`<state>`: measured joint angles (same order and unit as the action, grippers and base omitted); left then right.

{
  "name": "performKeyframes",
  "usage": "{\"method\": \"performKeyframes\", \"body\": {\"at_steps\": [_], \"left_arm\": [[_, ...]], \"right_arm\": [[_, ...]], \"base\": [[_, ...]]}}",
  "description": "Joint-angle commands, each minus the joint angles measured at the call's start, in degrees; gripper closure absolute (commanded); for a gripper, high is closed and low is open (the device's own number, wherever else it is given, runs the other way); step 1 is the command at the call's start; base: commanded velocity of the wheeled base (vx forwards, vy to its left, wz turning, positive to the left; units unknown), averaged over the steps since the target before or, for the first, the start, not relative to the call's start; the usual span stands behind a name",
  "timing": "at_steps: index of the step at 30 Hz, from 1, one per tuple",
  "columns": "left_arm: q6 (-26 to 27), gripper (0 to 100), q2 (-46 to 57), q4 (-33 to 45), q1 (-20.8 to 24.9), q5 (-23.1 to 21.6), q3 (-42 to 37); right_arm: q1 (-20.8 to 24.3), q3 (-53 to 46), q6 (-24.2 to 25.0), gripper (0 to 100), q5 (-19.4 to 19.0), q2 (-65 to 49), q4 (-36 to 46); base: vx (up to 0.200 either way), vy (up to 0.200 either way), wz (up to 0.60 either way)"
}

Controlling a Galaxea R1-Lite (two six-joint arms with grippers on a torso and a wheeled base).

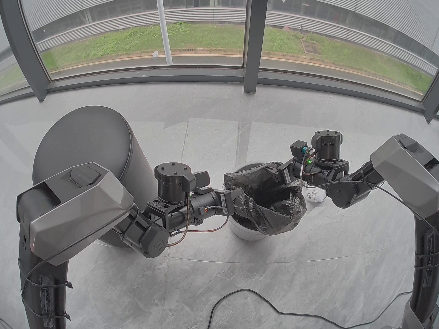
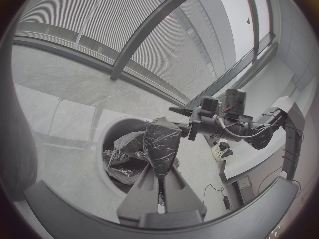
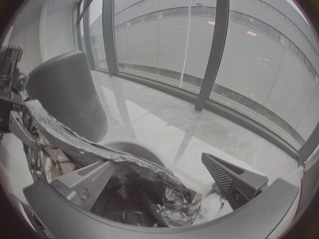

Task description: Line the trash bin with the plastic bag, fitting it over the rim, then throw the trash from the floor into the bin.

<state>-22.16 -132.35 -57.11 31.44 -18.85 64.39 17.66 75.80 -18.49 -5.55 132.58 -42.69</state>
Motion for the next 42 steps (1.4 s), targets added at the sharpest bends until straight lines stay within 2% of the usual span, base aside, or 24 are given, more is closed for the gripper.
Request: {"method": "performKeyframes", "body": {"at_steps": [1,8,20,26,33,38,42], "left_arm": [[0.10,100,-1.59,0.95,-1.91,1.00,0.03],[0.28,100,-5.20,3.68,-3.31,0.57,2.41],[0.28,100,-8.18,9.12,-3.84,0.39,14.54],[0.37,100,-8.01,9.04,-4.55,0.57,14.27],[0.37,100,-7.22,9.04,-4.98,0.57,14.27],[0.37,100,-5.99,8.86,-4.98,0.92,13.74],[0.37,100,-4.40,8.95,-4.72,0.65,12.16]], "right_arm": [[-0.17,1.72,0.39,0,0.36,1.27,-0.29],[0.18,4.18,0.65,0,0.27,4.52,-2.84],[0.18,5.76,1.00,0,0.36,5.84,-3.54],[0.70,4.44,1.00,0,0.27,4.44,-4.42],[2.99,-7.33,0.65,0,-0.43,-0.13,-4.42],[3.34,-6.54,0.56,0,-0.34,2.59,-4.24],[3.69,2.95,0.65,0,0.36,9.18,-4.59]], "base": [[0.000,0.000,0.00],[0.000,0.000,0.00],[0.000,0.000,0.00],[0.000,0.000,0.00],[0.000,0.000,0.00],[0.000,0.000,0.00],[0.000,0.000,0.00]]}}
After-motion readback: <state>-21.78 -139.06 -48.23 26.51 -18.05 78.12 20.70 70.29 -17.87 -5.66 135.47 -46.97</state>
